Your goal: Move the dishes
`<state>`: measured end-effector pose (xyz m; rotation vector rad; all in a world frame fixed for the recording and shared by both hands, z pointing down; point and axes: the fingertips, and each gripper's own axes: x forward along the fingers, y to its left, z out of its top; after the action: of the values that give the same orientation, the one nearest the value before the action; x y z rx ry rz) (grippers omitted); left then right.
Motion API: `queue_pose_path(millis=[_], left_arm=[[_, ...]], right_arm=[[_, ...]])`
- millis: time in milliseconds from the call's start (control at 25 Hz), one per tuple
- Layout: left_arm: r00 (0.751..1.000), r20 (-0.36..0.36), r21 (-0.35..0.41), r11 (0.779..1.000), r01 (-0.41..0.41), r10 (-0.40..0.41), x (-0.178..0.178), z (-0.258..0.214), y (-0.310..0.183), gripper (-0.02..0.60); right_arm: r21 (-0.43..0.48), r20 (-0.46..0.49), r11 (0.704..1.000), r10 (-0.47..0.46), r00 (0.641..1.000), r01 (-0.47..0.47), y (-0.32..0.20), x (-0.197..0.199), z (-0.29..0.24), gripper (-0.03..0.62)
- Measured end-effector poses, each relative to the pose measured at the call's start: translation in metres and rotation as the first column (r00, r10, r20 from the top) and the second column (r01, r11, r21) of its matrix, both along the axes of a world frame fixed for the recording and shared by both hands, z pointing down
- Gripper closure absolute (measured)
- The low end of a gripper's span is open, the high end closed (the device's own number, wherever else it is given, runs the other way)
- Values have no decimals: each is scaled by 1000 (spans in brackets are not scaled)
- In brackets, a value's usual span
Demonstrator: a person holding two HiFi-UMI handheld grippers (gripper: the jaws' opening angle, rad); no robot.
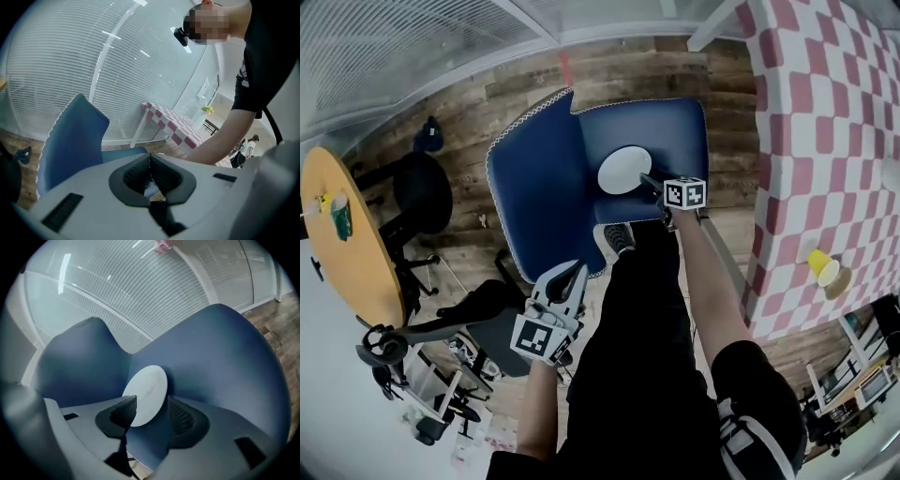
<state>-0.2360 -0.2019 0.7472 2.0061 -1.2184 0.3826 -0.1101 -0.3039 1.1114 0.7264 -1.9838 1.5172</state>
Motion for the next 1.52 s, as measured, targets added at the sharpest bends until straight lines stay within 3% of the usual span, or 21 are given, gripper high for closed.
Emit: queue_pose_path(millis=[200, 320, 400, 560, 680, 840, 960, 1200, 1520], left_arm=[[1000, 10, -2, 1000, 5, -5, -6, 8, -2, 558], [1000, 18, -8, 1000, -2, 2, -6, 14, 0, 558], [1000, 18, -15, 1000, -4, 4, -4, 18, 2, 558], [1000, 12, -25, 1000, -3, 3, -2, 23, 6, 558], [1000, 13, -30, 1000, -5, 6, 0, 26, 8, 558], [1000, 14, -29, 1000, -10, 10, 2, 27, 11, 558], [1000, 19, -29, 1000, 1, 0, 1, 24, 11, 558], [1000, 21, 8, 1000, -6, 6, 1, -4, 18, 558], [998, 32, 47, 997, -59, 57, 7, -48, 61, 558]], right_arm=[[-33, -8, 996, 84, 996, -84, -19, -4, 18, 391], [-80, 9, 983, 164, 986, -163, -22, 3, 24, 491], [-109, 56, 974, 207, 977, -200, -23, 3, 24, 496], [-140, 124, 970, 214, 969, -196, -24, -14, 23, 452], [-131, 82, 970, 216, 973, -204, -25, -12, 30, 536], [-185, 127, 954, 261, 957, -235, -25, -13, 26, 548], [-221, 190, 940, 302, 934, -259, -24, -17, 10, 561], [-220, 186, 954, 245, 951, -203, 1, -24, -24, 562], [-183, 215, 949, 292, 932, -255, 24, -22, -119, 562]])
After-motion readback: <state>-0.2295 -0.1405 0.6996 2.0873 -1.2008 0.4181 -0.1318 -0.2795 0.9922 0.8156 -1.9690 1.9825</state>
